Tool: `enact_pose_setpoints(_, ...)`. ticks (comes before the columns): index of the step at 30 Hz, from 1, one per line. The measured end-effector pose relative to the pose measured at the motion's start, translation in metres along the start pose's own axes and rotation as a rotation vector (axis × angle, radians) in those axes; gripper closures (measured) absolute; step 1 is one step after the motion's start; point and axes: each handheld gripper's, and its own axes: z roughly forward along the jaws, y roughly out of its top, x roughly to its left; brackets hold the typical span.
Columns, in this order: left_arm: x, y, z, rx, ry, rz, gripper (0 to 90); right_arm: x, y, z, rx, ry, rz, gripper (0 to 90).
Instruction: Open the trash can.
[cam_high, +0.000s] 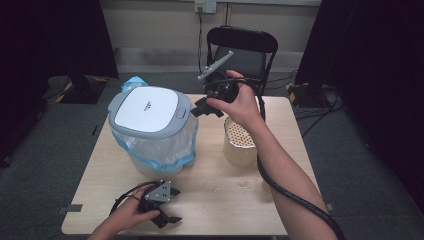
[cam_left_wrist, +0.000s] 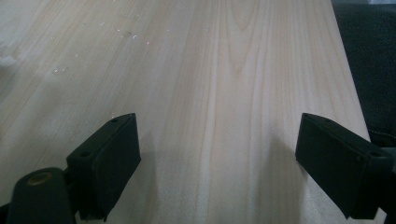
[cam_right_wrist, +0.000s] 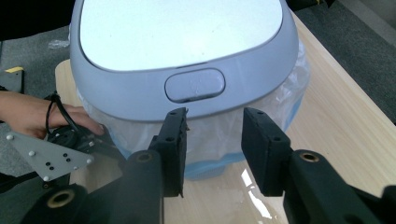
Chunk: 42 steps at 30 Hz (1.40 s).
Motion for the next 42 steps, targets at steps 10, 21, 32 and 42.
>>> enact_pose_setpoints(10,0.0,0.0,0.0,0.0,0.0,0.0,13.1,0.0,0.011,0.006,-0.028,0.033,0.0,78.2)
enact_pose_setpoints(21,0.0,0.0,0.0,0.0,0.0,0.0,13.1,0.002,0.016,0.017,-0.043,0.054,-0.006,86.9)
enact_pose_setpoints(32,0.0,0.0,0.0,0.0,0.0,0.0,13.1,0.001,0.017,0.03,-0.058,0.057,-0.001,89.9)
enact_pose_setpoints(42,0.0,0.0,0.0,0.001,0.005,0.006,13.1,0.002,0.018,0.035,-0.049,0.05,-0.037,90.0)
